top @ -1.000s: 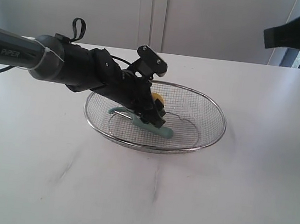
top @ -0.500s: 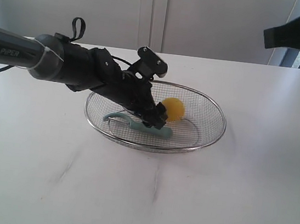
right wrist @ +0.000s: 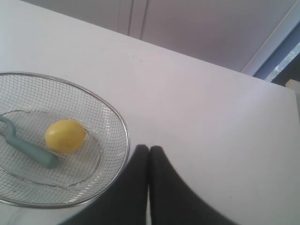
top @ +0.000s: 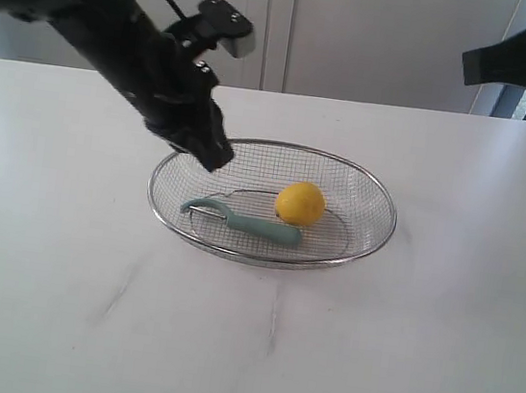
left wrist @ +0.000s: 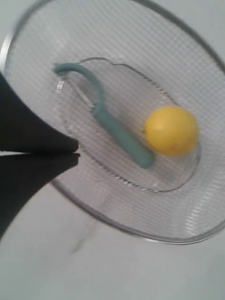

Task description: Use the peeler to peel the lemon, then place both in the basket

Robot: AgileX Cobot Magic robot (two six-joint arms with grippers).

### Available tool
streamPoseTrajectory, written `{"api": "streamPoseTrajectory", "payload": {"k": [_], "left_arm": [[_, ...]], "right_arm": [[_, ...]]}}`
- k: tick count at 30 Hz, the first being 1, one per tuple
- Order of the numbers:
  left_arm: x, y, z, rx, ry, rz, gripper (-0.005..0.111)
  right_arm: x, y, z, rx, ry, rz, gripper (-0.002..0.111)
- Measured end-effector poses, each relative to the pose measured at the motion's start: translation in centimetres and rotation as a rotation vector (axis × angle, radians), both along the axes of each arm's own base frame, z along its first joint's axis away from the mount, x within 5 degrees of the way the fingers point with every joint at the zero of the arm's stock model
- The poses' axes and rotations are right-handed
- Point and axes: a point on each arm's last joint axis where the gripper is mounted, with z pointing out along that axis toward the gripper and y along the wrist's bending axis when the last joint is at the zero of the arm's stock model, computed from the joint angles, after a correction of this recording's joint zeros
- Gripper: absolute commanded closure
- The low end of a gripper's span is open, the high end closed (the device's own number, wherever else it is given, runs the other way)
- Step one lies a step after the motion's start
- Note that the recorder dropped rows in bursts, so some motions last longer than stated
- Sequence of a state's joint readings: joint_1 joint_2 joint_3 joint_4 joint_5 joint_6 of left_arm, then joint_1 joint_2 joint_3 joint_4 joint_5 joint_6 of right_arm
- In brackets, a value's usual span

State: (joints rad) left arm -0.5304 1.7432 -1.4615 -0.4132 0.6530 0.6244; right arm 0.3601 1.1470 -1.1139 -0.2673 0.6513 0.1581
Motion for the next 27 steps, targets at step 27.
{"api": "streamPoseTrajectory", "payload": {"k": [27], "left_arm": [[-21.4, 16.7, 7.6, -0.300, -0.365, 0.460, 0.107]], "right_arm": [[0.0, 0.0, 0.0, -0.001, 0.002, 0.000, 0.108]]}}
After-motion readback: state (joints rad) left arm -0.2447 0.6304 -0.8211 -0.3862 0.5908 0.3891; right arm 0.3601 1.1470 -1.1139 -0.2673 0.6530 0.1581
